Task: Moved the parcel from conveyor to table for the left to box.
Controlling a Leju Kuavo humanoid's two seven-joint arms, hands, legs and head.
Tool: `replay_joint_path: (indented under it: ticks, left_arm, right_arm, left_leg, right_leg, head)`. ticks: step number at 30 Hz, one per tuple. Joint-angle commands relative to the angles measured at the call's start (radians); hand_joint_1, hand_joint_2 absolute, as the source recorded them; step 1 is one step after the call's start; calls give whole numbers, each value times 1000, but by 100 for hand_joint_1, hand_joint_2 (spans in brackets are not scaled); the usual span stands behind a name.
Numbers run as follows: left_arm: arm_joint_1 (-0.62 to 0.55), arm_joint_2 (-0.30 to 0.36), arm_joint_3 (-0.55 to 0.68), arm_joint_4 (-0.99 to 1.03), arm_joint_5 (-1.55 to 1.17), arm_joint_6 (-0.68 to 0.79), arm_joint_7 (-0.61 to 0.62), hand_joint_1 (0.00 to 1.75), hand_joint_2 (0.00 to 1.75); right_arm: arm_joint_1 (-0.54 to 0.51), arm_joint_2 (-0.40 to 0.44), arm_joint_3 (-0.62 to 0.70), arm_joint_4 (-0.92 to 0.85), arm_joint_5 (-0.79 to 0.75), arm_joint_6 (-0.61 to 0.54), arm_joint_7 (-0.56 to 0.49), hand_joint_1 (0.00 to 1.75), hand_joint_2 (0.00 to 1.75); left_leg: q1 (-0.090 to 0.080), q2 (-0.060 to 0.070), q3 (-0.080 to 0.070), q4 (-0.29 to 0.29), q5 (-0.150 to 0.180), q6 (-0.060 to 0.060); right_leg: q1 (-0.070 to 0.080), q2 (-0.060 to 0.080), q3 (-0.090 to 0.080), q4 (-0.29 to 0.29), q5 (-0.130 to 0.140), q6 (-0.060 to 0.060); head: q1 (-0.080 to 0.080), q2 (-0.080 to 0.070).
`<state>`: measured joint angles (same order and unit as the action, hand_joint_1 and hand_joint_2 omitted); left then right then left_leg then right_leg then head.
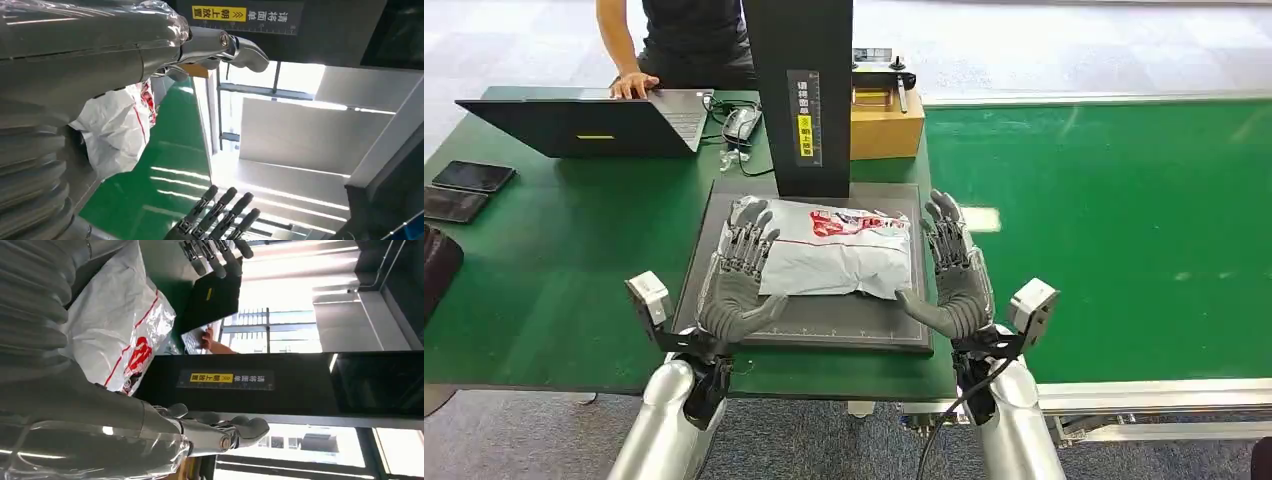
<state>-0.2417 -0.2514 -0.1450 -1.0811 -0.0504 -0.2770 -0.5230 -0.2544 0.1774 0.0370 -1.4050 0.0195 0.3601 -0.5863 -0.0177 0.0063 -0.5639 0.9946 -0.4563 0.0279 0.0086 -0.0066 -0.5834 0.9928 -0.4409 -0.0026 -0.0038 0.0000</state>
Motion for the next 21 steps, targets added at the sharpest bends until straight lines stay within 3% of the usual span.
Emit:
replay_joint_path:
  ticks: [1,8,9,14,15,21]
  left_arm:
    - [-16,10,9,5,-1,-3,6,0,175]
    - [8,12,39,-29,-12,4,12,0,175]
    - [13,9,48,-34,-14,9,12,0,175]
    - [24,-7,55,-41,-40,24,7,0,175]
    - [24,-5,46,-40,-54,25,17,0,175]
    - [16,-12,39,-4,-62,47,13,0,175]
  right_arm:
    - [-3,-24,9,5,0,-1,3,0,175]
    - [129,6,-35,-89,110,-173,46,0,175]
    - [146,21,-54,-111,176,-270,68,0,175]
    - [133,60,-144,-94,319,-521,129,0,175]
    - [133,47,-140,-68,334,-484,221,0,175]
    - [128,49,-178,-21,439,-528,250,0,175]
  left_leg:
    - [1,-1,2,-1,0,-3]
    - [1,-3,2,-2,0,-3]
    - [1,-3,3,-2,0,-4]
    - [1,-2,1,-1,0,-2]
    - [1,-2,2,-1,0,-3]
    - [1,-1,1,-1,0,-2]
  right_leg:
    - [0,0,2,-1,0,1]
    - [0,-2,3,-2,-1,1]
    - [0,-2,4,-2,-1,1]
    - [0,-1,1,-1,-1,1]
    - [0,-1,2,-1,-1,1]
    - [0,-1,1,-1,-1,1]
  head:
    - [0,0]
    - [0,0]
    - [0,0]
    - [0,0]
    - [0,0]
    - [0,0]
